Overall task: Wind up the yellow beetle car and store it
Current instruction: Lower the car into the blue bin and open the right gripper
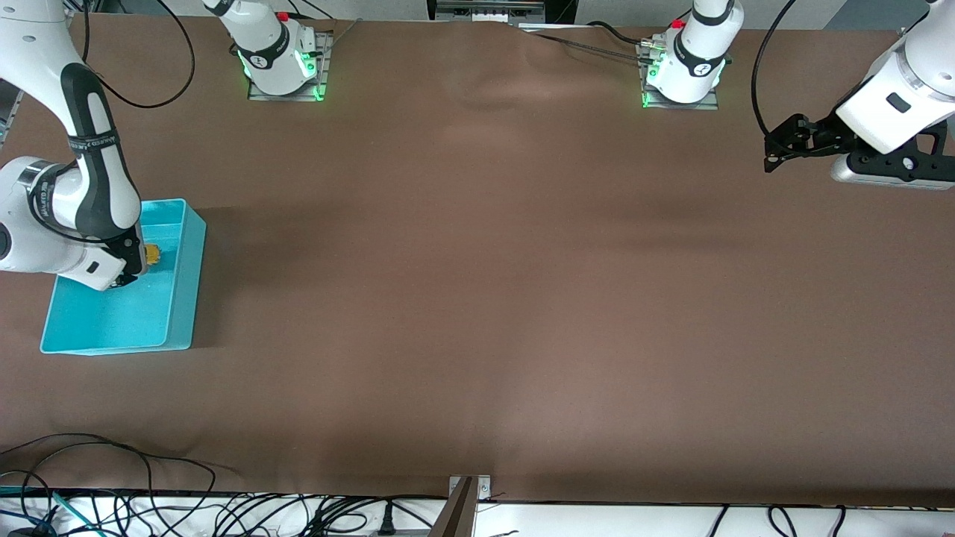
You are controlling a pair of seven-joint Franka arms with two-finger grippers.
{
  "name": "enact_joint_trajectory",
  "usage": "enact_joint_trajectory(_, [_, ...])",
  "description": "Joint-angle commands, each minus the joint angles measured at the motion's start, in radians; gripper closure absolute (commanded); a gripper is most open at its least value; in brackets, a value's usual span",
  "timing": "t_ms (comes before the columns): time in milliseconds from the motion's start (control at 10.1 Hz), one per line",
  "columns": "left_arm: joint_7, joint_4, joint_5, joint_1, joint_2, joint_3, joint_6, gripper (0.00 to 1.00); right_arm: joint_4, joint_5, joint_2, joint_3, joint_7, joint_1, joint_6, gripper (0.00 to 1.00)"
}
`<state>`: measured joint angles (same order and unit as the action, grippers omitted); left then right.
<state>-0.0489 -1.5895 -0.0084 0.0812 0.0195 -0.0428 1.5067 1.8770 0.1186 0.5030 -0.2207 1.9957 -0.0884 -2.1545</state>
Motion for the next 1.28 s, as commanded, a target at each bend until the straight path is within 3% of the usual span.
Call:
enact_joint_trajectory(0, [-0.002, 0.014, -0.024, -0.003, -0.001, 0.0, 0.0, 0.0, 0.016, 0.015, -0.001, 0.001, 0.015, -0.008, -0.025, 1.0])
enact_joint_trajectory(99, [-0.002, 0.013, -0.024, -0.003, -0.001, 0.0, 0.0, 0.0, 0.017, 0.015, 0.005, 0.001, 0.015, -0.008, -0.039, 1.0])
enact_joint_trajectory(198, [-0.002, 0.013, -0.024, -0.003, -0.001, 0.0, 0.0, 0.0, 0.023, 0.015, 0.006, 0.001, 0.015, -0.008, -0.048, 0.93])
enact_joint_trajectory(296, [-0.002, 0.013, -0.024, -0.003, -0.001, 0.0, 0.0, 0.0, 0.024, 0.015, 0.006, 0.003, 0.015, -0.008, -0.042, 0.57])
enact_joint_trajectory(395, [-0.003, 0.014, -0.024, -0.001, -0.003, 0.0, 0.0, 0.0, 0.024, 0.015, 0.005, 0.003, 0.015, -0.008, -0.039, 0.14])
enact_joint_trajectory(494, [-0.003, 0.013, -0.024, -0.001, -0.001, 0.0, 0.0, 0.0, 0.024, 0.015, 0.003, 0.003, 0.015, -0.008, -0.039, 0.0])
enact_joint_trajectory(889, [-0.003, 0.014, -0.024, 0.002, -0.013, 0.0, 0.001, 0.0, 0.013, 0.013, -0.05, 0.009, 0.044, -0.008, -0.015, 0.0])
enact_joint_trajectory(1185, [-0.003, 0.043, -0.015, -0.003, -0.047, 0.001, 0.01, 0.0, -0.039, -0.052, -0.125, 0.023, -0.006, -0.007, 0.088, 0.0])
